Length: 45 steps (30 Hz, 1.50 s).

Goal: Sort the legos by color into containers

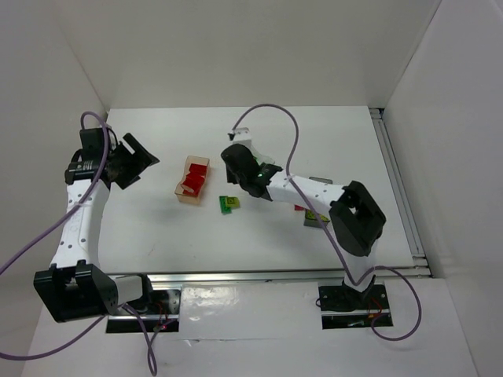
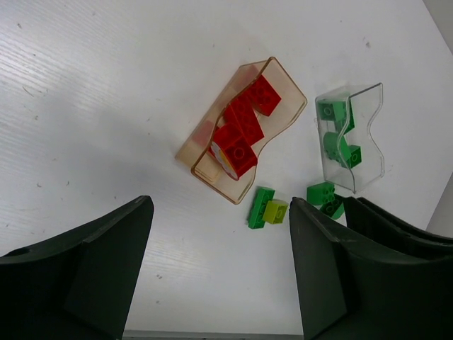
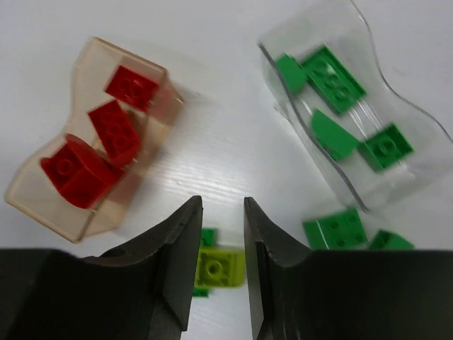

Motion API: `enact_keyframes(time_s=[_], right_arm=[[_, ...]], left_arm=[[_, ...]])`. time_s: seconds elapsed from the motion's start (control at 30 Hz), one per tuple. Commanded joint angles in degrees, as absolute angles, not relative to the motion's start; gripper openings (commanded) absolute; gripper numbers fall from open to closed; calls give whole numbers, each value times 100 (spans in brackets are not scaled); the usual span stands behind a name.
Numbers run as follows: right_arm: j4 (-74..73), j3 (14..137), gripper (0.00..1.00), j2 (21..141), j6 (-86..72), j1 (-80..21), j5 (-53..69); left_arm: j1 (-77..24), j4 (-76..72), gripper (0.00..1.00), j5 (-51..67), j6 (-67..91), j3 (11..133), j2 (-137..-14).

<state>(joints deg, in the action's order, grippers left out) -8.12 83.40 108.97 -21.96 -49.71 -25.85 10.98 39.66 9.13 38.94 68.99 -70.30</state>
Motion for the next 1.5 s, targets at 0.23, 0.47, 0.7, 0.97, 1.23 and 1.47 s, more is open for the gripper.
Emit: enact_keyframes(time_s=[0.23, 0.47, 0.7, 0.97, 1.23, 1.47], right_arm=[[-2205, 6311, 77, 9458, -3700, -3947, -2637], [-2645, 5907, 85, 9378, -3894, -3630, -2900], [-2760, 5792, 90, 9430, -3999, -3516, -3234], [-2620, 5792, 94, 9817, -3938, -3463, -3226], [-2277, 5687, 81, 9923, -3885, -3410, -2979], [-2197, 5765, 57, 9923, -3779, -3410, -2804]], left_arm=[[1134, 3718, 86, 1195, 3744, 6741, -6979], [1134, 3665, 86, 1301, 3744, 6688, -6979], [1081, 3665, 86, 1354, 3797, 6688, -6979], [1081, 3612, 85, 1406, 3797, 6688, -6979], [1081, 3612, 85, 1459, 3850, 6636, -6979], [1081, 3560, 85, 1459, 3850, 6583, -7031]])
